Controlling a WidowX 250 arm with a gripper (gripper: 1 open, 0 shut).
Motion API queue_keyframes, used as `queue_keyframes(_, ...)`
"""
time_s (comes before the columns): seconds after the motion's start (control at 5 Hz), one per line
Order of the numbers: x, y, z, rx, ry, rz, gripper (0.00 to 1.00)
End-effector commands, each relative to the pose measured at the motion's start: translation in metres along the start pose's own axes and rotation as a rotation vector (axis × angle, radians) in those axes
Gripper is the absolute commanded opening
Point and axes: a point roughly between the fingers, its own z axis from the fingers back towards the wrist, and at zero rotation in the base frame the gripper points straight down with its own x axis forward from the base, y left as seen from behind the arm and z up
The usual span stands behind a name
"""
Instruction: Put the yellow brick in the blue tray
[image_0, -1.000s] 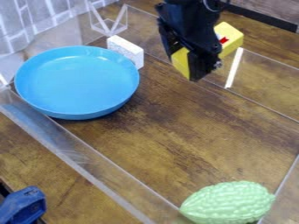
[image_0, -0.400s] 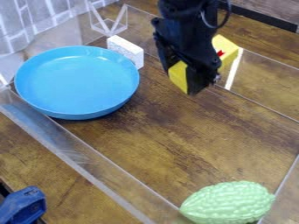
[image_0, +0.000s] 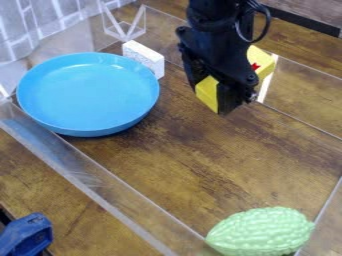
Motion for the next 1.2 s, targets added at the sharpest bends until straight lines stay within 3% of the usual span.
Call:
queue_keyframes(0.0, 0.018, 0.012, 0.016, 0.027, -0.059, 0.029, 0.00)
queue_keyframes(0.4, 0.014, 0.018, 0.015, 0.045, -0.043, 0.081, 0.00)
queue_keyframes(1.0, 0.022, 0.027, 0.005, 0.053, -0.050, 0.130, 0.00)
